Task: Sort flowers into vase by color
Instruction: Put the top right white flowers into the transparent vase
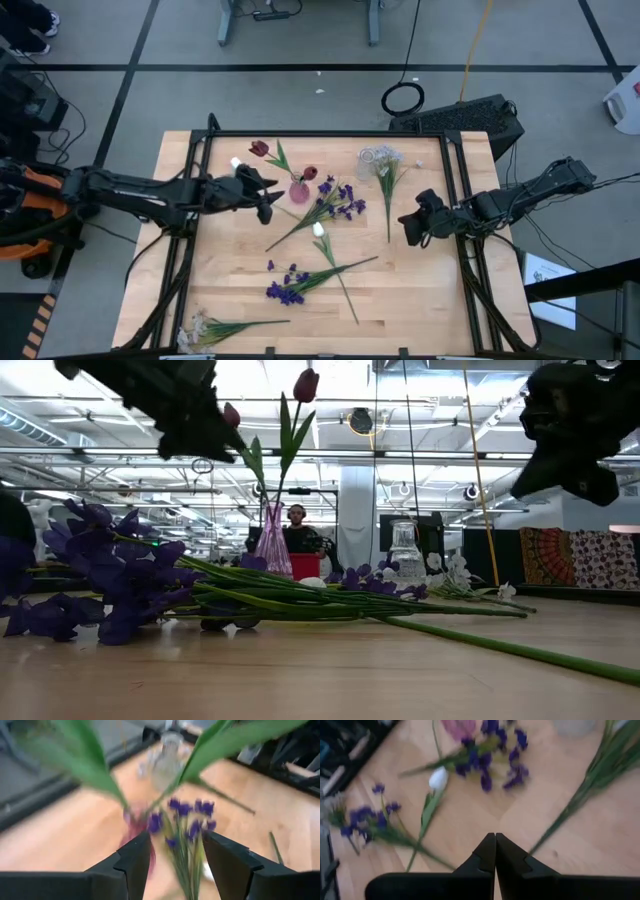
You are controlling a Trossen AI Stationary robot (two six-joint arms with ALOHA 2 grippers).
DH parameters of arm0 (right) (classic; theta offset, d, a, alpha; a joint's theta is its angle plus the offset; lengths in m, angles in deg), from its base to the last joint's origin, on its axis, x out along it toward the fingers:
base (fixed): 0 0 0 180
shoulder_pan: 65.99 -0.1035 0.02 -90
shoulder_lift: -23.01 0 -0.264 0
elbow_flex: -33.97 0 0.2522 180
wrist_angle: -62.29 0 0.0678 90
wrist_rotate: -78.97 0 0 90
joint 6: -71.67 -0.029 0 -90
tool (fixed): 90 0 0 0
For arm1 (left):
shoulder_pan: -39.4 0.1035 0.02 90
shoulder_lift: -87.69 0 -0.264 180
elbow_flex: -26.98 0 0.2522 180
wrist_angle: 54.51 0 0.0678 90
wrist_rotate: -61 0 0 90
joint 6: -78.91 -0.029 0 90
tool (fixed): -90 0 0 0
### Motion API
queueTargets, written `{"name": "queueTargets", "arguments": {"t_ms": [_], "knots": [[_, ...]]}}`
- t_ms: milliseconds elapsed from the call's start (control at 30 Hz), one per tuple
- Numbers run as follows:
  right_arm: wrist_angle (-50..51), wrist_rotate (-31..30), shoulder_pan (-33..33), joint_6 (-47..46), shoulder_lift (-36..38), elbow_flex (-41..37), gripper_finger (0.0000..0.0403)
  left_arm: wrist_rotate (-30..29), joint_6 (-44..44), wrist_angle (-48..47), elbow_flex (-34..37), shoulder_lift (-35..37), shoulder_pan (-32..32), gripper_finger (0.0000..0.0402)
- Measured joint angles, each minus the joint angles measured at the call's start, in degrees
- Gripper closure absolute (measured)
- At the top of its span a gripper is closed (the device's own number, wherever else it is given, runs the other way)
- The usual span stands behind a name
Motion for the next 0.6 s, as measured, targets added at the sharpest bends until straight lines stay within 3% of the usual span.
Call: {"name": "queueTargets", "arguments": {"t_ms": [100, 200, 400, 600], "knots": [[-5.1, -6.6, 0.0, -1.4, -0.1, 0.0, 0.0402, 0.1, 9.0, -9.6, -0.2, 0.4, -1.6, 0.0212], [-12.4, -10.7, 0.4, 3.5, -0.6, 0.0, 0.0402, 0.6, 17.6, -20.9, -0.2, 0.4, -2.7, 0.0214], [-20.4, -10.2, 4.5, 9.0, -4.8, 0.7, 0.0402, 7.5, 21.3, -30.2, 3.4, 0.8, -3.7, 0.0272], [-10.6, -2.9, 11.1, 4.6, -12.9, 7.0, 0.0402, 10.6, 21.0, -29.4, 7.7, 2.4, -3.7, 0.0370]]}}
